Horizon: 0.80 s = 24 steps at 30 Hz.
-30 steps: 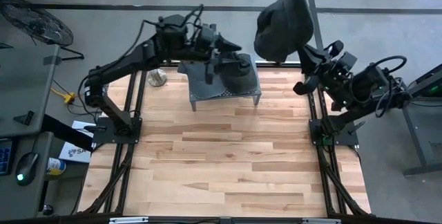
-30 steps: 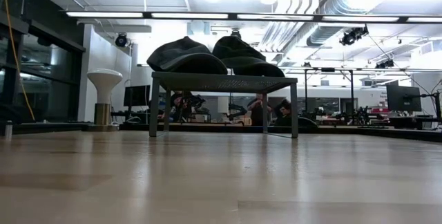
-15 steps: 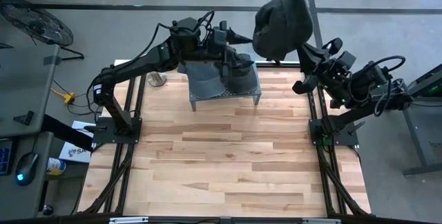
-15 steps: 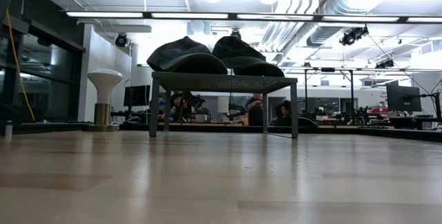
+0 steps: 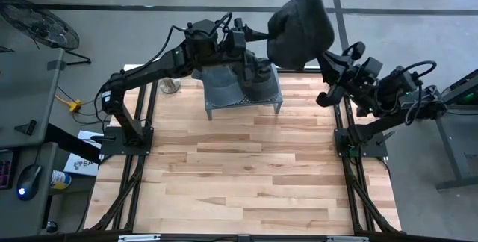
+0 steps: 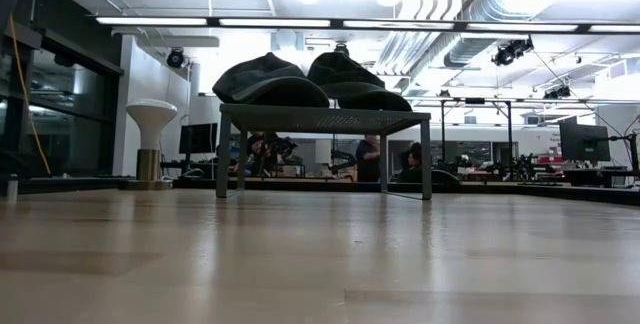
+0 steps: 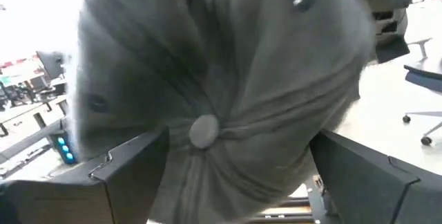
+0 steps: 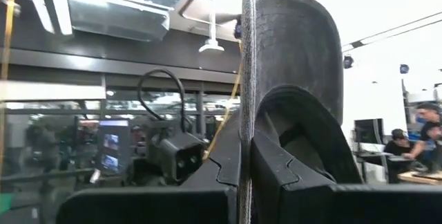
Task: Pick & Place hat
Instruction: Stack the black cap on top of the other black cap
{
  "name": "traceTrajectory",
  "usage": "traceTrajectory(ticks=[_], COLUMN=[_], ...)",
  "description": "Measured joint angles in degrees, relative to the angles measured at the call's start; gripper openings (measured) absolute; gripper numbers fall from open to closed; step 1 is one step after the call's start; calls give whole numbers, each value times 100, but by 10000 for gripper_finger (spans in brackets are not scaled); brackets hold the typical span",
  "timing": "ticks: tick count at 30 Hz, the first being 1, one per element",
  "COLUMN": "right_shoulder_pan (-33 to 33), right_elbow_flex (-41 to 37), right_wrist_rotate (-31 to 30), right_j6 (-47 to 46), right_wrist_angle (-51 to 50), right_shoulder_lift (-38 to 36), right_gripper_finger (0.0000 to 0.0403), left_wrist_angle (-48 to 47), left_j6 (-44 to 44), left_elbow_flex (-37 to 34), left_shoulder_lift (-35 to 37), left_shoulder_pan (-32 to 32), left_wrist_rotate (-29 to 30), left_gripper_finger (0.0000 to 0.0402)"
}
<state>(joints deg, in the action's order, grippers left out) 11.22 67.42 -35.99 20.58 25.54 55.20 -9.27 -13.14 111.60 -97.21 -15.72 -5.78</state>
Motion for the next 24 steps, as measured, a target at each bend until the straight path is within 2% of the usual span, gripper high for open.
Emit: traceTrajectory(ticks=[7, 24], right_shoulder_pan=[-246, -299], right_elbow_flex=[2, 0], right_wrist_rotate=[385, 388], right_j6=[-361, -417], right_wrist_angle=[-124, -220], right_shoulder_lift=[37, 35], right_gripper_finger=[6, 6], left_wrist_angle=[87, 60], left_j6=[30, 205], left_elbow_flex=[7, -4], left_shoulder_lift=[-96, -109], left_shoulder_pan=[80, 150], left_wrist_rotate=[29, 72], left_gripper_finger=[347, 347])
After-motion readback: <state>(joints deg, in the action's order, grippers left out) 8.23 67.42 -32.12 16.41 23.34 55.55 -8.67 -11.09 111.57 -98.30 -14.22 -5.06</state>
